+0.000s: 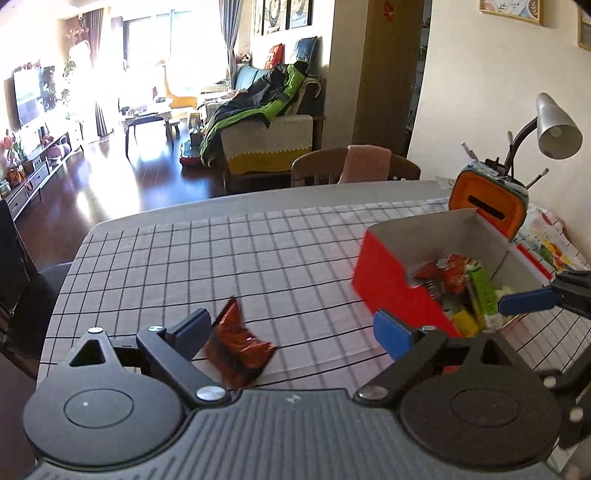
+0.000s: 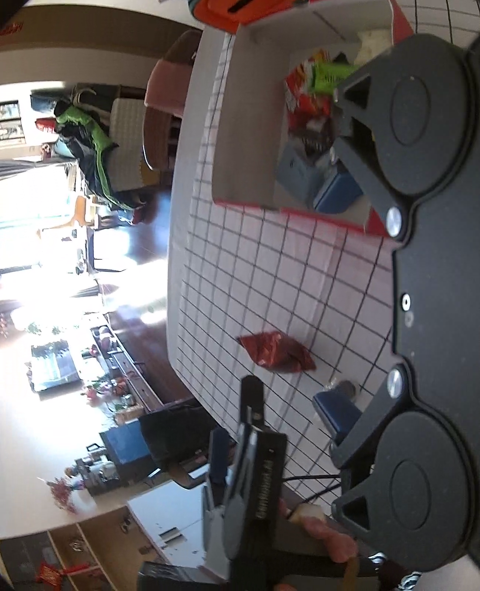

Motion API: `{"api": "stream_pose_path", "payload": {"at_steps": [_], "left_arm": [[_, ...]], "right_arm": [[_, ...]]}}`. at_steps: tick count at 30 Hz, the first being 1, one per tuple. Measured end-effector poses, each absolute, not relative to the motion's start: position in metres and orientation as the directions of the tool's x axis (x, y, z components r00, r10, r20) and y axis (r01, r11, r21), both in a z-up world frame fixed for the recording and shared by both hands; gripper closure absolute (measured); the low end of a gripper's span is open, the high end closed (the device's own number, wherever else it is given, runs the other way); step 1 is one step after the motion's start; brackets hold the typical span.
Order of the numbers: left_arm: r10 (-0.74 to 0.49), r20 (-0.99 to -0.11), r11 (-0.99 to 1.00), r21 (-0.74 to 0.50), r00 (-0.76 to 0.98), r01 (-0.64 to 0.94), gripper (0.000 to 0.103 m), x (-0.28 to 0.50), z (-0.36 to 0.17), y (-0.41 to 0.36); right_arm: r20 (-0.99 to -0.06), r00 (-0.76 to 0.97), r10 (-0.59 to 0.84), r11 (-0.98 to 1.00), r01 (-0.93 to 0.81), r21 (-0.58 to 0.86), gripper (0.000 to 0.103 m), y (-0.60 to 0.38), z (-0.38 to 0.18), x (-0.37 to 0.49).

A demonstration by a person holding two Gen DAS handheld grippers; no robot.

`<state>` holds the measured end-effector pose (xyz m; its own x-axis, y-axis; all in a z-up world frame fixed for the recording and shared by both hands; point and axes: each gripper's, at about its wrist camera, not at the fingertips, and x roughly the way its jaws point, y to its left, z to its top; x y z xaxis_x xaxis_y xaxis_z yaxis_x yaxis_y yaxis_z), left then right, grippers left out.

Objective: Organize snacks
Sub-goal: 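Move both tools back toward the brown-red bag and clear tray, then grasp the clear plastic tray holding dark chocolate with the right tool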

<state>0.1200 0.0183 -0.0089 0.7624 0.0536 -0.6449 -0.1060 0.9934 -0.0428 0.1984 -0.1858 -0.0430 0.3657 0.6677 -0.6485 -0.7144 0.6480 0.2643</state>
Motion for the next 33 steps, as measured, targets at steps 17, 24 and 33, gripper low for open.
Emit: {"api": "stream_pose_path", "payload": {"at_steps": [17, 24, 33], "left_arm": [[-0.040, -0.791, 0.985, -0.135, 0.611, -0.110, 0.008, 0.154, -0.057, 0.114], [-0.042, -0.805, 0.982, -0.143, 0.592, -0.125, 0.008, 0.149, -0.070, 0.134], [-0.019, -0.818, 0.973, -0.147, 0.575, -0.178, 0.008, 0.136, -0.079, 0.156]], "right_arm": [[-0.736, 0.261, 0.625, 0.548, -0.818, 0.175, 0.000, -0.081, -0.091, 0.164], [-0.788, 0.177, 0.590, 0.435, -0.892, 0.125, 0.004, -0.022, -0.126, 0.155], [-0.823, 0.147, 0.549, 0.371, -0.925, 0.082, 0.019, 0.024, -0.156, 0.153]]}}
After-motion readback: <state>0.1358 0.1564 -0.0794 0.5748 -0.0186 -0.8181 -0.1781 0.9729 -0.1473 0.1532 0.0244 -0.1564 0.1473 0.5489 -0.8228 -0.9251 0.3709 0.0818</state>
